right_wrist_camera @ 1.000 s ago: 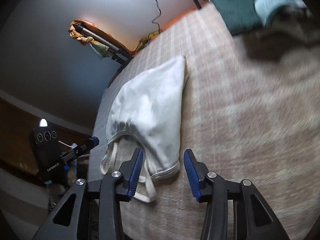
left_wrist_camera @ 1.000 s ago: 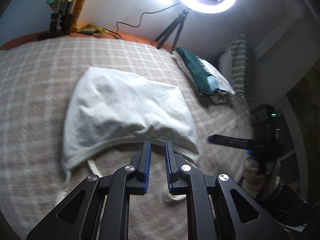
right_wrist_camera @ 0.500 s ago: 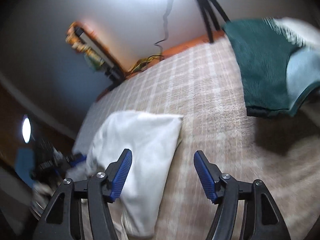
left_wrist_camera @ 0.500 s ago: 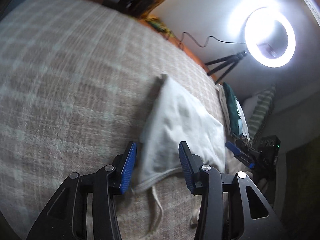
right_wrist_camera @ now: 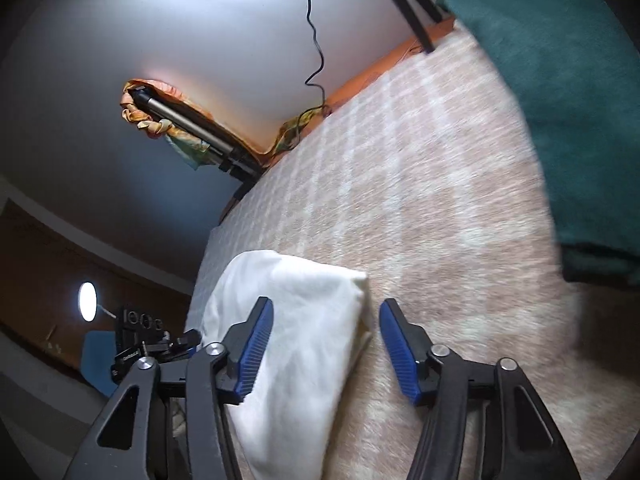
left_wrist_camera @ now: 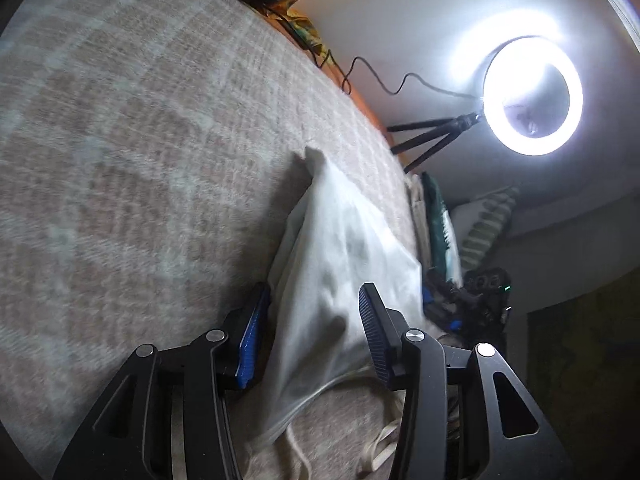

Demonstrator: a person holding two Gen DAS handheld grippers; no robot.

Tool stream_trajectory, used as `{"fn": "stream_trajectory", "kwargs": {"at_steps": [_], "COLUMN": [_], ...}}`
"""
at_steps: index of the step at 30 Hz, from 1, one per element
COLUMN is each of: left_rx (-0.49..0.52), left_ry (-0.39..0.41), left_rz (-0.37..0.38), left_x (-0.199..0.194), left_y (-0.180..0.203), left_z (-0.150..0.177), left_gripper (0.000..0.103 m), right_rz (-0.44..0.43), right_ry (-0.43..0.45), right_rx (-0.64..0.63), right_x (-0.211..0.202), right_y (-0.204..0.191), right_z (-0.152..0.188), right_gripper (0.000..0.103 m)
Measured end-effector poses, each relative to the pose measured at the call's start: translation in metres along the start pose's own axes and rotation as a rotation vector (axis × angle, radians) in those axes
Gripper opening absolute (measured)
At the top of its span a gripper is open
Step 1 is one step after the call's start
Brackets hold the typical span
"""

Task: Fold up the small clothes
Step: 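Grasp the folded camisole with both tools and lift it off the bed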

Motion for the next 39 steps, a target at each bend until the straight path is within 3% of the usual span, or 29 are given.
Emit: {"fn": "stream_trajectory", "kwargs": {"at_steps": [5,7,9,12,15,25,31,39], "left_rx": [0.043,0.044,0.042,0.083,0.143,0.3,0.362,0.512], "left_ry": [-0.01,-0.016,-0.023,-0.007,0.013,0.075,0.094,0.091], "left_rz": [-0.003,-0.015,-0.026,-0.065,-0.118,-0.188,-0.16,-0.093], "left_x": [0.015,0.023,0.029,0.023,0.016,-0.001,0.0,0.032], "left_y": [0.01,0.01,0.01,0.012,0.018,0.058,0.092,0.17], "left_z": [-0.004,-0.005,-0.004,-0.002,0.002,0.014,0.02,0.036], "left_gripper": [0.036,0.02,0.013,0.012,0.01,0.009,0.009,0.009], "right_rz": [-0.025,-0.02,-0.025,-0.014,0.025,0.181,0.218,0.287], "right_ry": [-0.023,-0.028,-0.025,-0.028,-0.016,0.069,0.12,0.176], "right_rx": [-0.027,-0.016,0.015,0.041,-0.022,-0.26,-0.318,-0.368], "right_x": [0.017,0.022,0.024,0.026,0.025,-0.003,-0.036,-0.099], "right_y": [-0.011,-0.01,-0.006,0.002,-0.005,-0.052,-0.067,-0.067], "right_z": [-0.001,-0.002,-0.004,-0.004,-0.005,-0.009,-0.016,-0.044], "right_gripper": [0.052,0.042,0.032,0.013,0.006,0.005,0.004,0.004]}}
Point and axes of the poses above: each gripper's, at about its wrist camera, not at the fingertips, and x roughly the way its jaws point, y to its right, z to its underside, the point moved 9 cm from there along x, roughly the way its jaws point, and after that the axes turned 2 degrees about y, right-handed, at the moved point
